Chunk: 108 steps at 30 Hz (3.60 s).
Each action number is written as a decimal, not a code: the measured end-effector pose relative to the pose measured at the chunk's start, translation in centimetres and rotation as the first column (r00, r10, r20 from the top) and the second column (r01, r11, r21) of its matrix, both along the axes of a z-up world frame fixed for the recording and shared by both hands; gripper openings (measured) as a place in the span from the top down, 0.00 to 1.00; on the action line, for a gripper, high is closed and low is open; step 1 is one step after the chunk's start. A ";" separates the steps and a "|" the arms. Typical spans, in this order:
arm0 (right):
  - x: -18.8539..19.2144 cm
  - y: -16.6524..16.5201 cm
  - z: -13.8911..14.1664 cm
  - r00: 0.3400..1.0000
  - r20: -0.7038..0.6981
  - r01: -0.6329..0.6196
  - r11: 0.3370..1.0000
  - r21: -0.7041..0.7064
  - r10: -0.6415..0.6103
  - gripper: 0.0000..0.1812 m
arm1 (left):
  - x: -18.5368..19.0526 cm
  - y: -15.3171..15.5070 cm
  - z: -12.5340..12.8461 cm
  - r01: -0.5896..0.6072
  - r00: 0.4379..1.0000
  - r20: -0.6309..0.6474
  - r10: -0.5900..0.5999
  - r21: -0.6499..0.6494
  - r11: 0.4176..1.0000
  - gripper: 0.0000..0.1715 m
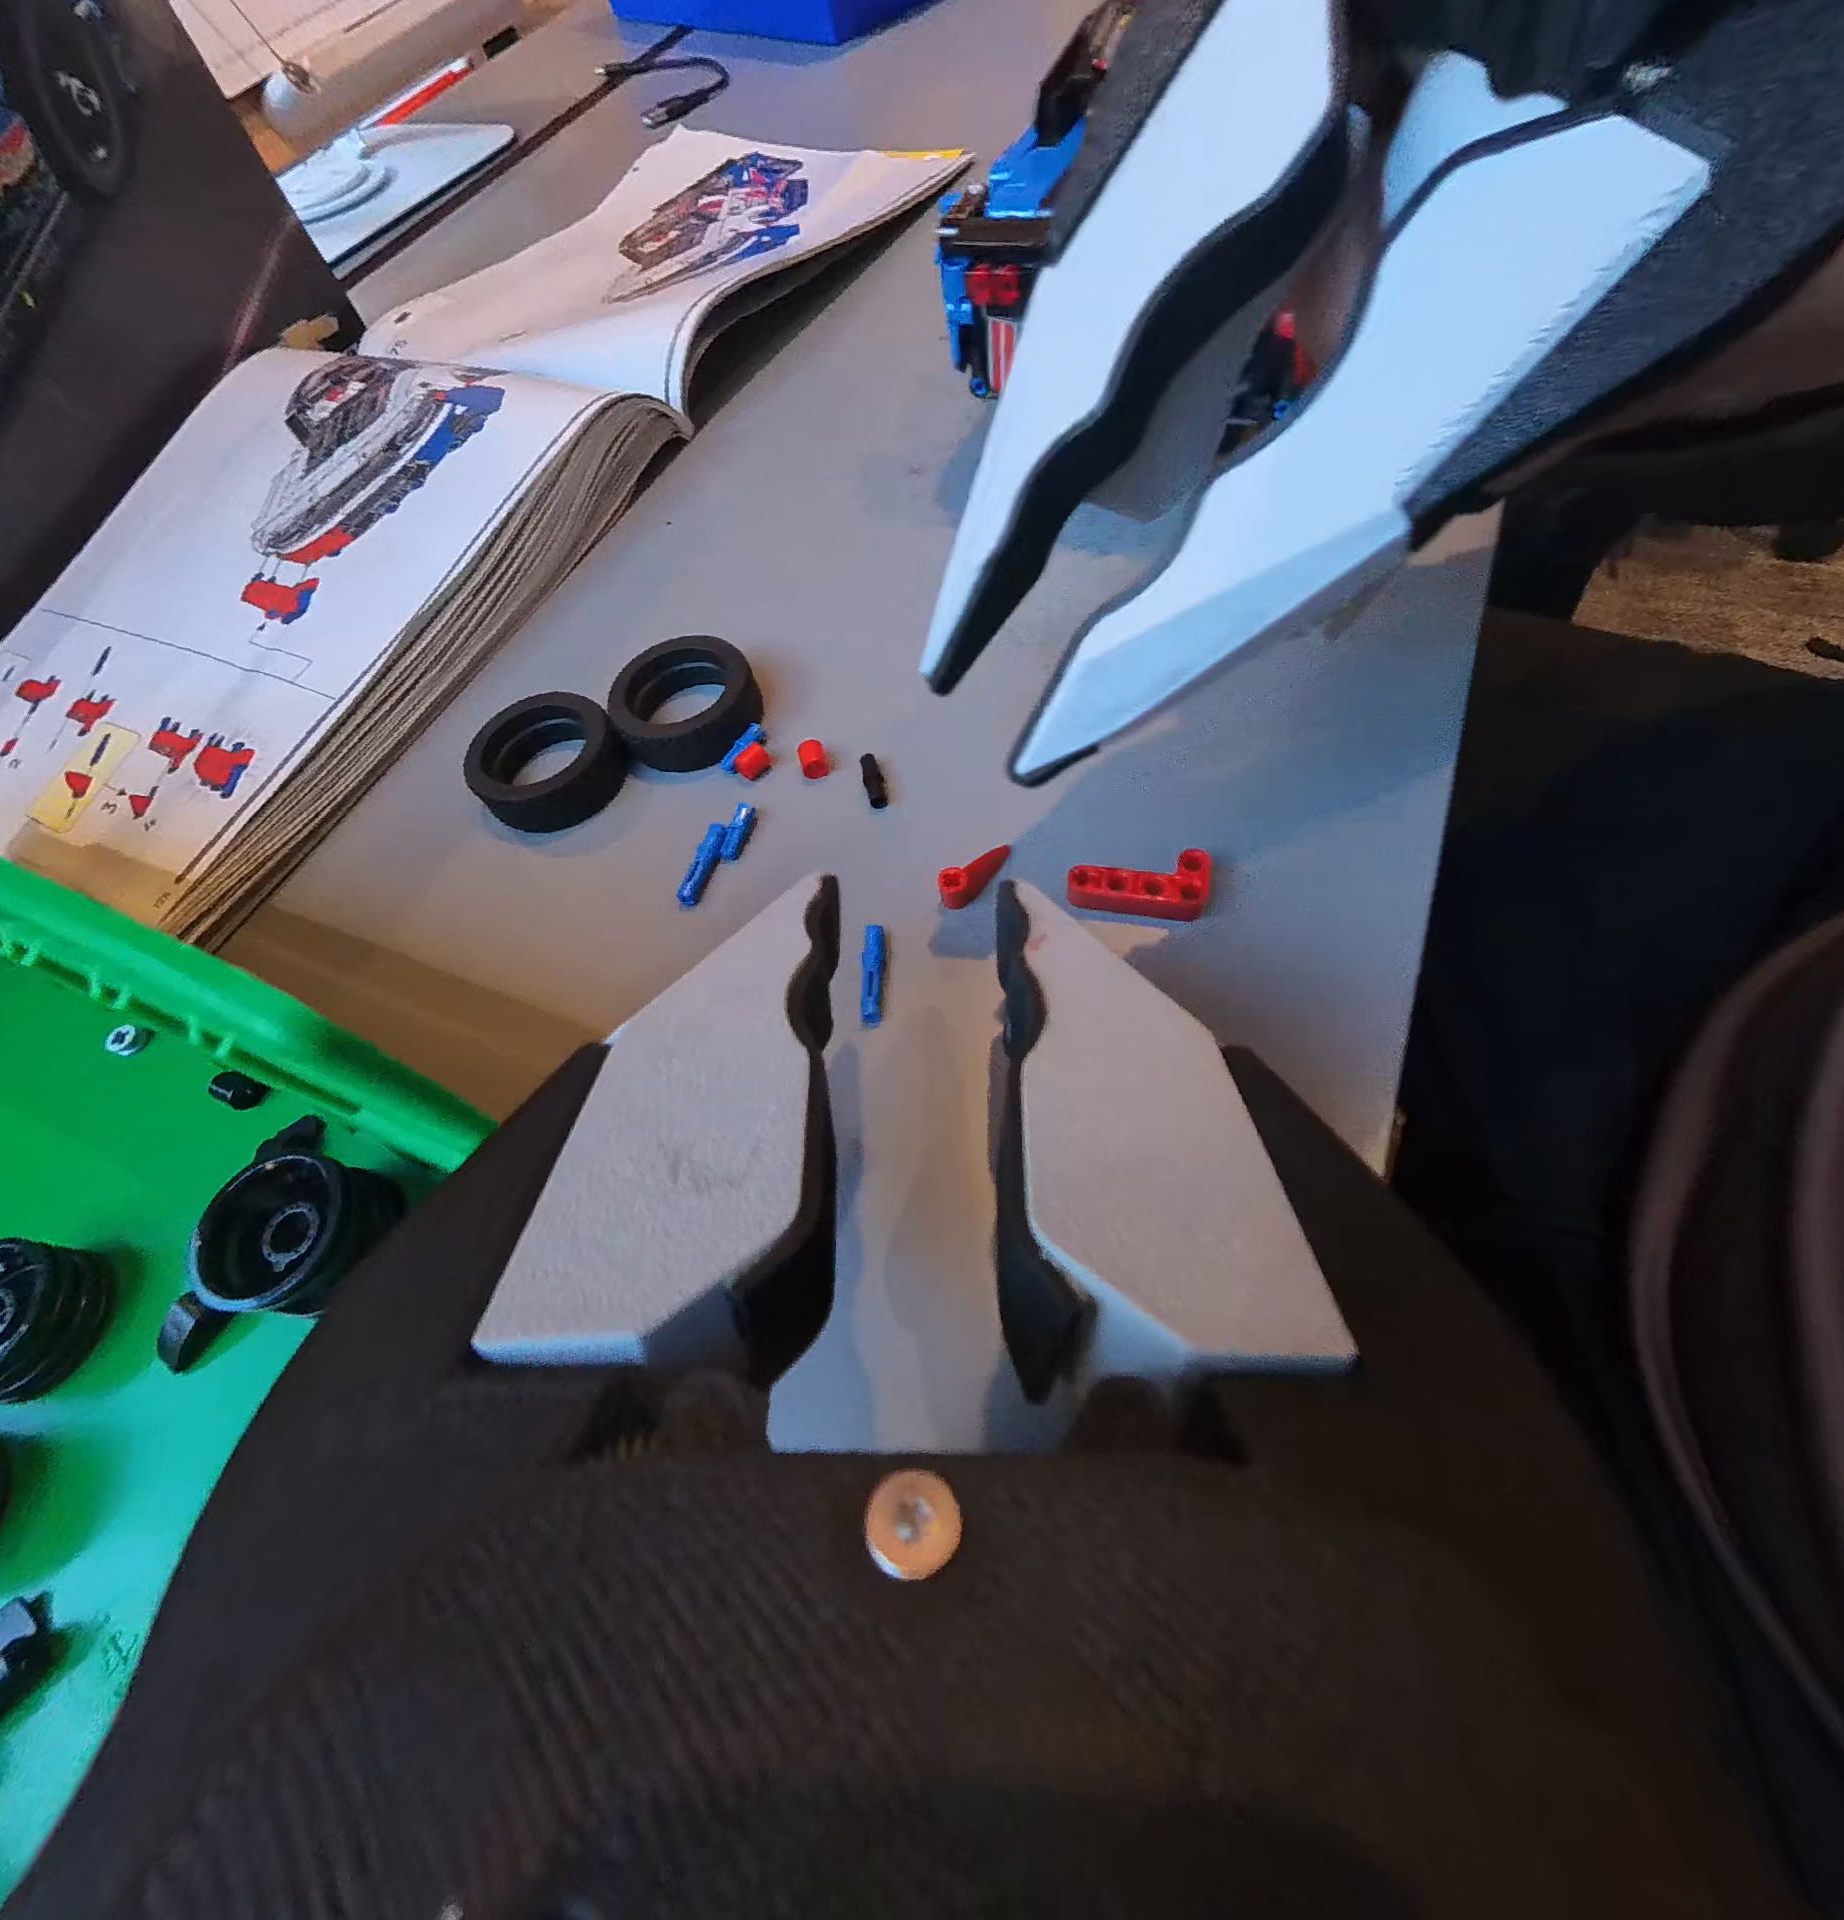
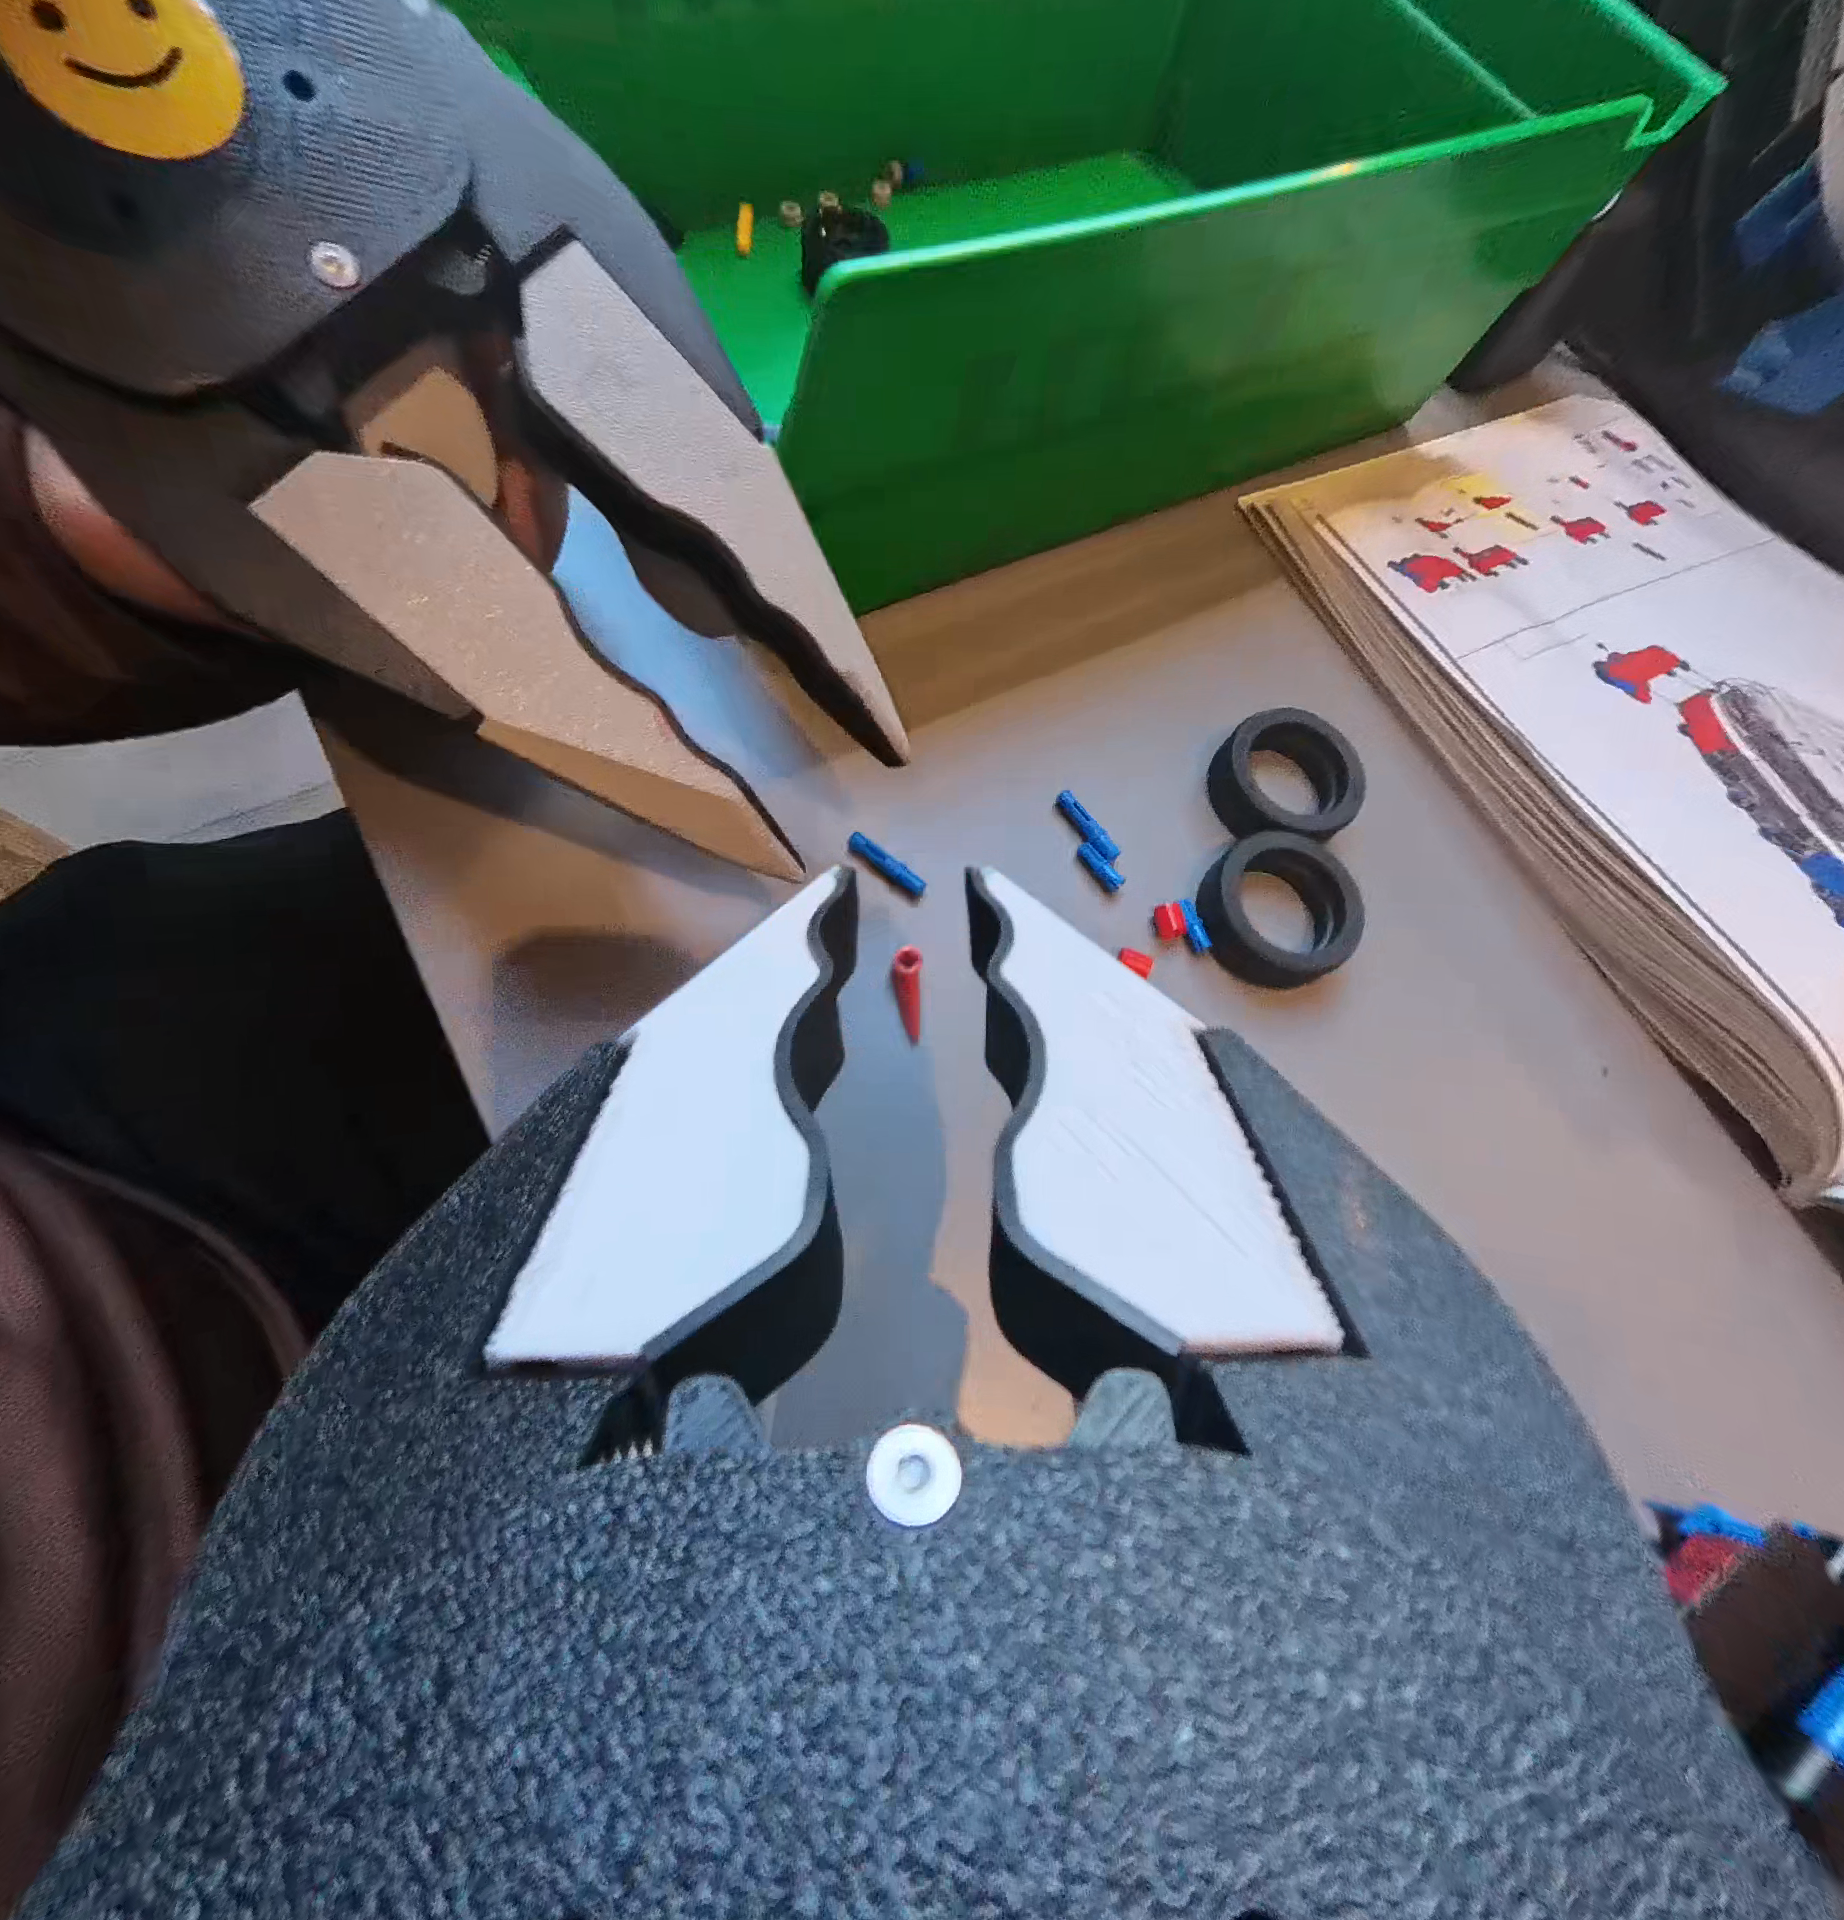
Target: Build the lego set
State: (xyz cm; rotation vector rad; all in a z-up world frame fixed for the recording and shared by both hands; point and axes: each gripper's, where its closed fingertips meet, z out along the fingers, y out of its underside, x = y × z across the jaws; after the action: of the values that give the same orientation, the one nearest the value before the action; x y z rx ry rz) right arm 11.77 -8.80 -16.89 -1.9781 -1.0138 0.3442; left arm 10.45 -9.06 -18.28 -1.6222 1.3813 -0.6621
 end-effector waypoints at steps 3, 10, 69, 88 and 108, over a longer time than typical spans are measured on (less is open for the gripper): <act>0.1 1.3 -1.3 0.998 0.055 0.017 0.998 -0.057 -0.014 0.89 | -0.4 0.7 0.1 -0.048 0.999 0.002 0.048 0.006 0.999 0.84; 0.0 2.0 -3.0 0.997 0.076 0.020 0.994 -0.109 -0.011 0.89 | -0.5 0.8 0.2 -0.046 0.999 0.016 0.047 -0.010 0.999 0.85; 4.1 6.6 2.9 0.971 0.208 0.124 0.992 -0.023 -0.116 0.89 | -0.4 1.2 -0.3 -0.071 0.997 -0.026 0.071 0.019 0.997 0.87; 9.3 7.8 3.7 0.958 0.242 0.190 0.973 -0.133 -0.154 0.85 | -0.6 1.2 0.2 -0.064 0.998 0.015 0.064 -0.004 0.998 0.88; 8.1 8.3 2.6 0.975 0.213 0.120 0.963 -0.242 -0.068 0.84 | -1.0 2.1 0.2 -0.108 0.994 0.025 0.109 -0.056 0.993 0.96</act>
State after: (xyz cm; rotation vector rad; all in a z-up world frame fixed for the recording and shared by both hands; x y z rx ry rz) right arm 19.87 -0.47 -14.33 -2.3226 -1.0382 0.2309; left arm 9.46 -6.93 -18.12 -1.7113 1.2549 -0.6611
